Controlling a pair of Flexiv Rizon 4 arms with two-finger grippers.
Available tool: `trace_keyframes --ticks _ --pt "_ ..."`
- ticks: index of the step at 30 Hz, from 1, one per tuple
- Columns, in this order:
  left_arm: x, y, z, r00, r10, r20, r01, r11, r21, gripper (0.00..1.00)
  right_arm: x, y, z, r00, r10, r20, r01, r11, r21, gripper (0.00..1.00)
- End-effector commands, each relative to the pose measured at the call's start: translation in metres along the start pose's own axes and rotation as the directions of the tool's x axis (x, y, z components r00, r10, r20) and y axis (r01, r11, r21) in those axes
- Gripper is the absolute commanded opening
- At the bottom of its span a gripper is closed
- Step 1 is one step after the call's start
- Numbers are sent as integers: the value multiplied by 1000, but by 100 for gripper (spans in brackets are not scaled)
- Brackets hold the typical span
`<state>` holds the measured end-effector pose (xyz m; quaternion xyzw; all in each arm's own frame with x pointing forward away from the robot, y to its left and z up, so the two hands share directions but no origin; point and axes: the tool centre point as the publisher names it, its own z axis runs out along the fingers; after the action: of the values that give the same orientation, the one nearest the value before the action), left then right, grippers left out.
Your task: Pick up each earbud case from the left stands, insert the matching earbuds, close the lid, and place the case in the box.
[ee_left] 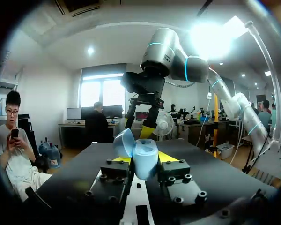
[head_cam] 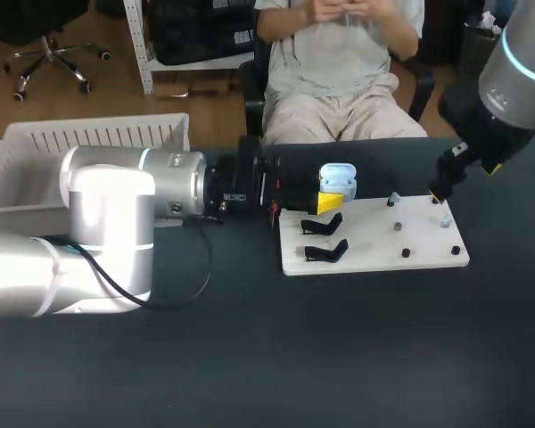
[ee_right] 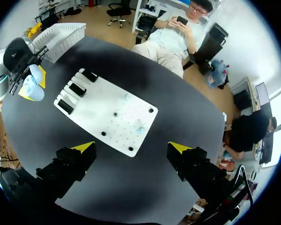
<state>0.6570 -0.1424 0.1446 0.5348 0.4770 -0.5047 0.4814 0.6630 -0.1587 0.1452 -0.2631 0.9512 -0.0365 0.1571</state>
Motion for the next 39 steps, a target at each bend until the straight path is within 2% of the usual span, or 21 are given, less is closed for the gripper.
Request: trace_keyframes --ticks 1,5,12,23,24,27,29,31,32,39 --pt "1 1 1 1000 2 3 -2 1000 -1 0 -5 5 19 997 0 -80 4 998 57 100" --pt "1 1 1 1000 2 3 -2 1000 -1 0 -1 5 39 990 11 -137 -10 1000 10 100" --pt "1 1 1 1000 2 3 -2 1000 -1 0 1 8 59 981 50 -188 -57 998 -33 100" --pt "1 1 1 1000 2 3 -2 1000 -1 0 3 2 87 964 94 -247 -107 993 -39 98" --pt "1 1 1 1000 2 3 -2 1000 -1 0 3 2 88 964 95 -248 -108 993 -38 96" --pt "1 1 1 1000 2 3 -2 1000 -1 0 4 4 93 962 91 -256 -101 995 -23 74" --pt "1 1 1 1000 2 3 -2 1000 -1 0 5 5 95 961 93 -260 -101 995 -20 73" --pt "1 1 1 1000 2 3 -2 1000 -1 0 7 4 98 960 96 -264 -103 995 -14 53" --pt "1 1 1 1000 2 3 -2 1000 -1 0 8 3 99 960 99 -264 -106 994 -11 49" --pt "1 1 1 1000 2 3 -2 1000 -1 0 11 0 107 961 117 -252 -111 993 37 49"
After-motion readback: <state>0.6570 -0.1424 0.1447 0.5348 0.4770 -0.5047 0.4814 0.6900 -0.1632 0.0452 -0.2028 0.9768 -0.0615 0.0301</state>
